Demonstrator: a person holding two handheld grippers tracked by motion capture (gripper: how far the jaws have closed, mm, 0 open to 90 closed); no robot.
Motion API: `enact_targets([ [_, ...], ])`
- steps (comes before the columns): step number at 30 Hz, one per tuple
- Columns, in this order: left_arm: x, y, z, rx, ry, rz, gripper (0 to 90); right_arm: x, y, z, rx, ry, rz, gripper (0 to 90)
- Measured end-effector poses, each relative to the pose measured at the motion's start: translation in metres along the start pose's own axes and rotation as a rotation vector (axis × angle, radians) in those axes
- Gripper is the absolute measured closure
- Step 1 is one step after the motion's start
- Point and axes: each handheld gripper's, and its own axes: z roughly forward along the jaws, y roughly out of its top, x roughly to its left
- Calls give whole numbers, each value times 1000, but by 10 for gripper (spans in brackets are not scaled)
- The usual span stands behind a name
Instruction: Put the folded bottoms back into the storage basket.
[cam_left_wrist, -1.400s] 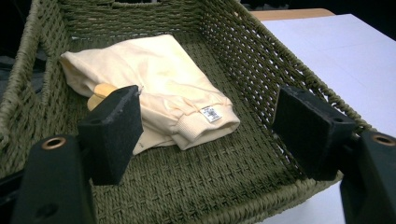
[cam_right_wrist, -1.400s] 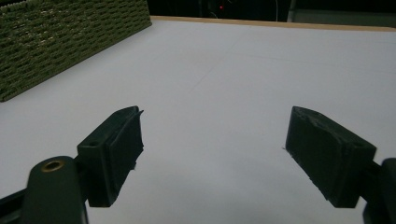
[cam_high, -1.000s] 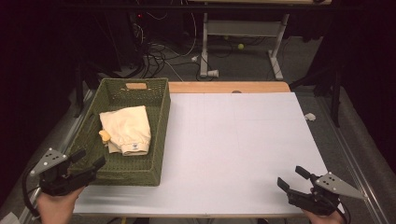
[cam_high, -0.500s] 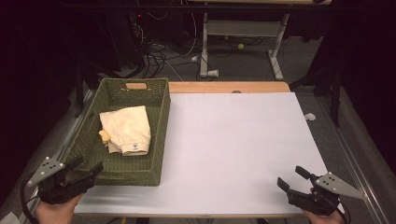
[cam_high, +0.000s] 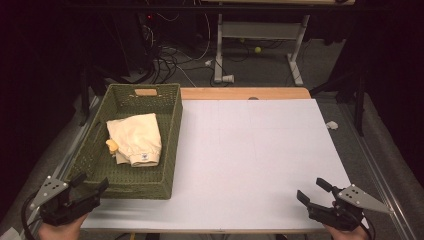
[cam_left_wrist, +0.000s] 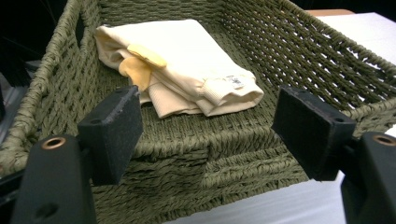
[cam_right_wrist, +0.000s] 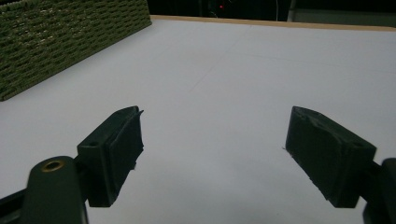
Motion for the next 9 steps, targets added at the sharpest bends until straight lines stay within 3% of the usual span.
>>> enact_targets([
  [9, 0, -2, -1, -16, 0, -9, 225, 0, 0, 1, 3, 1, -4, 196],
])
